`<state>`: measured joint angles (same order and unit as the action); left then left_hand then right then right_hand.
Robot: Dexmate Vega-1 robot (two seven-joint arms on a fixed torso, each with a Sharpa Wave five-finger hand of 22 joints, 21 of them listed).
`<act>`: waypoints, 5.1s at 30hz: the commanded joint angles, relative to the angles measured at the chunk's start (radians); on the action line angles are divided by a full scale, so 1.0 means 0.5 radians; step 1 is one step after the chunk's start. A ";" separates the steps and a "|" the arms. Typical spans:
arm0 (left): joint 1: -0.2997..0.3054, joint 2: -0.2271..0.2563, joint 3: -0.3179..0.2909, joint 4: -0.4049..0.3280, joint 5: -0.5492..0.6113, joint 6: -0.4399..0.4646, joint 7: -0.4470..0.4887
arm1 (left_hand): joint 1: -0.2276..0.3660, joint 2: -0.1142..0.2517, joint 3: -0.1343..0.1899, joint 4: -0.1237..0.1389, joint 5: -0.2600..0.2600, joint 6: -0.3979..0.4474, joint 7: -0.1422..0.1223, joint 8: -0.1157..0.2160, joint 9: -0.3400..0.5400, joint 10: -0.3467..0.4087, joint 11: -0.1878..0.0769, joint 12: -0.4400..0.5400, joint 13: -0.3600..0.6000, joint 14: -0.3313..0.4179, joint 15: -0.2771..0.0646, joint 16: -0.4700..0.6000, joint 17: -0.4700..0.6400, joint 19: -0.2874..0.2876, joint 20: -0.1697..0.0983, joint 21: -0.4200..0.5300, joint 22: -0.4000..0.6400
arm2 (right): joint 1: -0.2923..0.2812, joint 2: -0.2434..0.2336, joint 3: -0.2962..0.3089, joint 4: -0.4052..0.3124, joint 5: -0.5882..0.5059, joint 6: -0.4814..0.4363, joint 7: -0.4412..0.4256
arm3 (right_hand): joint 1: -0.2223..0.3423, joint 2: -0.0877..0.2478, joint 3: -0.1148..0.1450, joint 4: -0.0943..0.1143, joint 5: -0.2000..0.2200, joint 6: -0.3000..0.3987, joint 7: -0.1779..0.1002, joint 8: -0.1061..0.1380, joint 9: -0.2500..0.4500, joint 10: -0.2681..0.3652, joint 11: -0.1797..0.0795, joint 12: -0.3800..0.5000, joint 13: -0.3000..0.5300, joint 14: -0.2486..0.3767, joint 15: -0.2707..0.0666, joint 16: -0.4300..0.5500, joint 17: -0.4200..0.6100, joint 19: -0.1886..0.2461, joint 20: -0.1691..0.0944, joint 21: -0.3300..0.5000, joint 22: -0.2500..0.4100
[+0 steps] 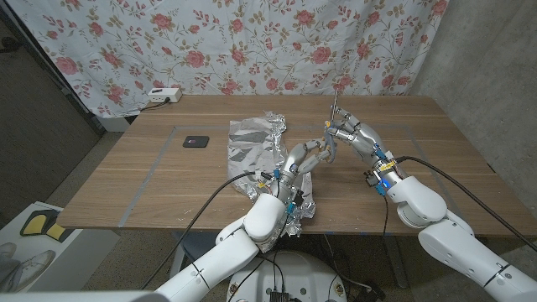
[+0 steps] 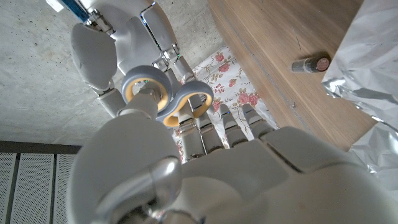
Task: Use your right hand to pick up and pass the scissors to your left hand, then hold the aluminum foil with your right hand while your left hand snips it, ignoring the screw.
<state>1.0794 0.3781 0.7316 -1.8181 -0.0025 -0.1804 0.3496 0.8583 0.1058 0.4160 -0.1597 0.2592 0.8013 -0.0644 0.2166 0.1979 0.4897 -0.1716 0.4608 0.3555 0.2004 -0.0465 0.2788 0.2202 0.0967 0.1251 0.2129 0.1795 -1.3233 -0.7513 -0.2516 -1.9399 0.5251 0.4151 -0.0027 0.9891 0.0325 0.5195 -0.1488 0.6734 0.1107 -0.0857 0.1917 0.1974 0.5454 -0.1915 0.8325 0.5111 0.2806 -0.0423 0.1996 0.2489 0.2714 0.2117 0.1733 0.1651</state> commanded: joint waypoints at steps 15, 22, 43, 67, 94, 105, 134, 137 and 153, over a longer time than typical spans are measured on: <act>0.019 -0.053 0.027 -0.014 0.034 0.070 0.075 | -0.018 -0.050 -0.088 0.000 -0.020 -0.008 0.004 -0.004 0.024 -0.015 -0.005 0.118 0.135 0.064 -0.004 0.048 0.069 0.033 0.026 0.005 0.013 | -0.024 0.042 -0.034 -0.027 -0.052 0.072 -0.019 | 0.004 0.013 0.013 -0.009 0.010 0.007 -0.004 0.005 0.005 0.022 -0.031 0.009 0.034 -0.016 -0.227 0.004 0.002 -0.029 -0.004 0.011 0.007; 0.031 -0.076 0.029 0.004 0.028 0.050 0.106 | -0.027 -0.054 -0.112 0.005 -0.033 0.039 0.021 0.010 0.027 0.011 -0.007 0.175 0.182 0.094 -0.020 0.071 0.094 0.047 0.035 0.008 0.016 | -0.033 0.064 -0.035 -0.023 -0.083 0.084 -0.053 | 0.001 0.013 0.018 -0.009 0.010 0.007 -0.007 0.005 0.005 0.012 -0.032 0.006 0.034 -0.042 -0.218 -0.001 0.003 -0.077 0.001 0.002 0.007; 0.063 -0.173 0.008 0.065 0.049 0.012 0.263 | 0.319 0.010 -0.090 -0.041 -0.038 0.207 -0.026 0.145 0.165 0.152 -0.053 0.526 0.489 0.340 -0.109 0.266 0.265 0.220 0.033 0.062 0.029 | 0.012 0.068 -0.082 -0.002 -0.118 0.045 -0.045 | -0.006 0.008 0.022 -0.008 0.008 0.012 -0.026 0.005 0.005 0.000 -0.037 -0.013 0.014 -0.087 -0.184 -0.004 0.003 -0.147 0.000 0.000 0.007; 0.132 -0.348 0.021 0.167 0.124 -0.108 0.537 | 0.547 -0.056 -0.354 0.001 -0.117 0.238 -0.049 0.792 0.879 0.151 -0.068 1.108 1.230 0.564 -0.200 0.749 0.713 0.379 0.024 0.107 0.066 | 0.023 0.027 -0.107 -0.008 -0.063 0.032 0.011 | -0.012 0.006 0.021 -0.008 0.005 0.007 -0.024 0.003 0.004 -0.021 -0.027 -0.026 0.011 -0.097 -0.182 0.006 0.003 -0.169 -0.003 0.010 0.007; 0.146 -0.351 -0.004 0.194 0.011 -0.160 0.470 | 0.547 0.041 -0.315 0.033 -0.155 0.154 -0.001 0.850 0.828 0.105 -0.029 1.085 1.199 0.533 -0.179 0.615 0.651 0.351 0.073 0.105 0.077 | 0.035 -0.044 -0.088 -0.037 -0.012 -0.083 0.028 | -0.469 -0.167 -0.369 0.118 -0.736 -0.106 0.040 0.007 0.004 -0.462 0.195 -0.283 -0.122 -0.336 -0.012 0.033 0.024 -0.240 0.006 0.023 0.013; 0.162 -0.353 -0.033 0.169 0.011 -0.192 0.493 | 0.546 0.030 -0.315 0.024 -0.162 0.183 -0.018 0.888 0.803 0.136 -0.052 1.076 1.159 0.567 -0.198 0.601 0.656 0.356 0.054 0.112 0.080 | 0.009 -0.044 -0.043 -0.030 -0.008 -0.090 -0.030 | -0.681 -0.217 -0.499 0.167 -0.941 -0.170 0.061 0.019 0.003 -0.738 0.371 -0.556 -0.251 -0.519 0.111 0.032 0.017 -0.329 0.007 0.017 0.015; 0.288 -0.244 -0.125 -0.195 0.045 -0.059 0.525 | 0.556 0.006 -0.336 0.015 -0.165 0.210 -0.016 0.938 0.748 0.181 -0.059 1.083 1.125 0.611 -0.212 0.611 0.672 0.383 0.048 0.129 0.083 | -0.018 -0.050 -0.012 0.042 0.072 -0.185 -0.069 | -0.717 -0.193 -0.513 0.176 -0.957 -0.186 0.066 0.021 0.002 -0.738 0.387 -0.606 -0.286 -0.549 0.132 0.040 0.012 -0.355 0.006 0.019 0.015; 0.317 -0.229 -0.131 -0.245 0.041 -0.050 0.524 | 0.554 0.005 -0.339 0.016 -0.164 0.215 -0.026 0.943 0.741 0.193 -0.063 1.081 1.114 0.617 -0.212 0.611 0.671 0.387 0.046 0.131 0.084 | -0.024 -0.049 -0.004 0.050 0.086 -0.191 -0.075 | -0.718 -0.191 -0.514 0.176 -0.958 -0.185 0.066 0.022 0.002 -0.737 0.386 -0.609 -0.288 -0.547 0.131 0.042 0.011 -0.355 0.006 0.020 0.016; 0.510 -0.133 -0.222 -0.599 -0.123 0.134 0.518 | 0.527 -0.004 -0.350 0.026 -0.159 0.202 -0.065 0.966 0.708 0.297 -0.042 1.077 1.038 0.706 -0.233 0.601 0.634 0.408 0.043 0.144 0.086 | -0.033 -0.070 0.041 0.060 0.109 -0.220 -0.089 | -0.728 -0.184 -0.519 0.176 -0.963 -0.189 0.071 0.024 0.002 -0.733 0.390 -0.628 -0.303 -0.549 0.140 0.048 0.008 -0.357 0.005 0.024 0.016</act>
<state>1.2700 0.2842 0.6499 -2.0073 -0.0198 -0.1731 0.5980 1.1308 0.1120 0.2422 -0.1489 0.1769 0.8984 -0.0807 0.6852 0.5559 0.5592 -0.1685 0.8661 0.8941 0.5214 -0.1565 0.5808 0.5477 0.2872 0.1477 0.2773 0.2213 -1.3362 -0.7797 -0.2441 -1.9125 0.5683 0.3202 -0.0412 0.6303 -0.0587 0.2648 -0.0592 0.1922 0.0191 -0.0517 0.1965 0.1954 0.1743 0.0014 0.5210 0.3598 0.0092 0.0217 0.2160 0.2507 0.1045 0.2126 0.1810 0.1699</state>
